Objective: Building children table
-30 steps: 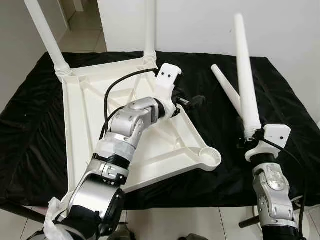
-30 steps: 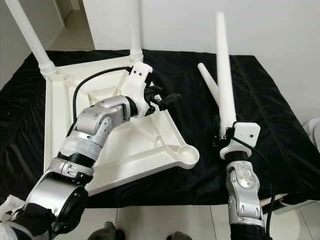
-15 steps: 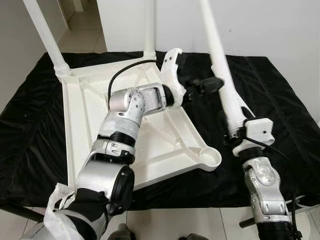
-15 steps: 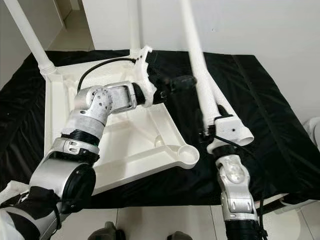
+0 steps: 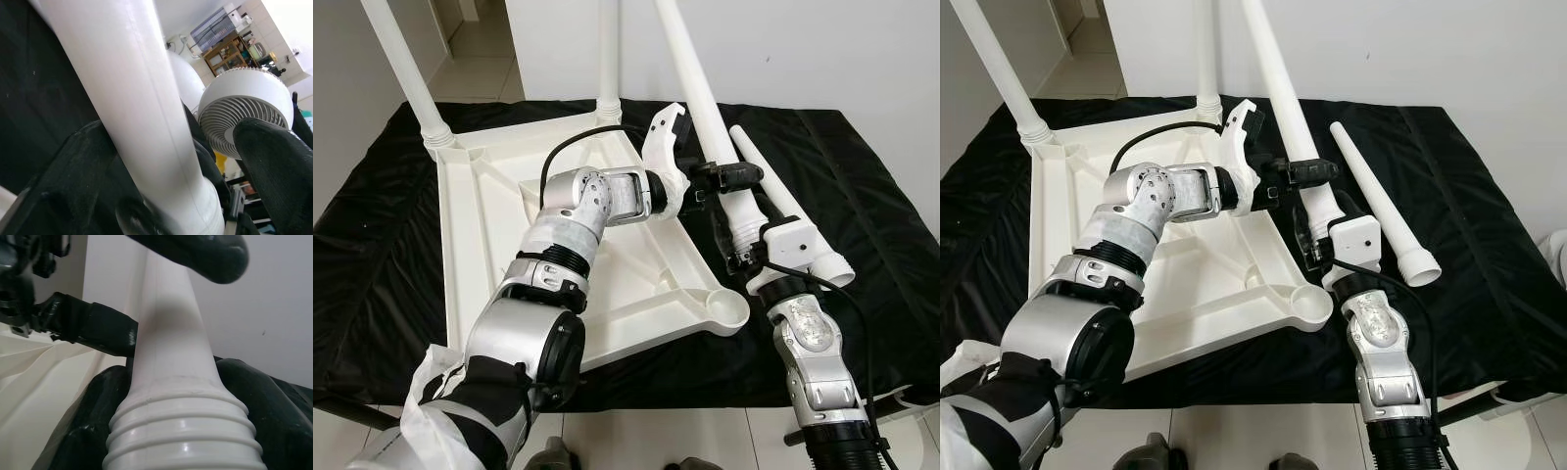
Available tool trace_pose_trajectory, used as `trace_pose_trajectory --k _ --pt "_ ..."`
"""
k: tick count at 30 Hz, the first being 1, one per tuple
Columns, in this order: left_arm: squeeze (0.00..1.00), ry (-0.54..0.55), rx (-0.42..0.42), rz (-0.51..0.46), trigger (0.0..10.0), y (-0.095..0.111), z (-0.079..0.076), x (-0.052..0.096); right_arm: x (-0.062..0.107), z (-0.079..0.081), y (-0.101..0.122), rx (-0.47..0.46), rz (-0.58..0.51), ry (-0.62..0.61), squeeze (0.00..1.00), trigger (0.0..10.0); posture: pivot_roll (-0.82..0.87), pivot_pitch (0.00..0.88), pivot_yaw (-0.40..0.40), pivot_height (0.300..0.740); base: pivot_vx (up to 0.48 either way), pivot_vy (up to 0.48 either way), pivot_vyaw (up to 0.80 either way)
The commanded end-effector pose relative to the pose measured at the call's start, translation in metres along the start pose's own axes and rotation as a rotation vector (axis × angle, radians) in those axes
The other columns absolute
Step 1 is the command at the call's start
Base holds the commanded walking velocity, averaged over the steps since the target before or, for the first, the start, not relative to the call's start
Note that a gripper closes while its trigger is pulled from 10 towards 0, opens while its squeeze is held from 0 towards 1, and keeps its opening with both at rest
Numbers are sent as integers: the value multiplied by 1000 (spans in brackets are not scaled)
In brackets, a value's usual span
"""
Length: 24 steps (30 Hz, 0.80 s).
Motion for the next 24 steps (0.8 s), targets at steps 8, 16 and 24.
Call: trace_pose_trajectory --k 8,16,24 --pt "0 83 40 -78 10000 30 10 6 18 25 7 21 -28 81 0 10000 -69 3 42 740 0 0 0" --pt "0 125 28 -123 10000 47 16 15 28 34 3 34 -10 99 0 10000 -67 2 49 740 0 0 0" --pt "0 183 57 -179 4863 62 24 26 36 45 2 49 -4 127 0 10000 -71 0 59 740 0 0 0"
Point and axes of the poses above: a point about 5 cm out from each wrist's last joint towards the gripper, its own x axis pointing back from the gripper into the wrist, its own y axis along the axis of the wrist's last joint, z = x × y, the point moved 3 cm from there along -x, pointing out of the wrist towards the gripper, and after that the axes turned 3 degrees about x, right-handed, at the moved point
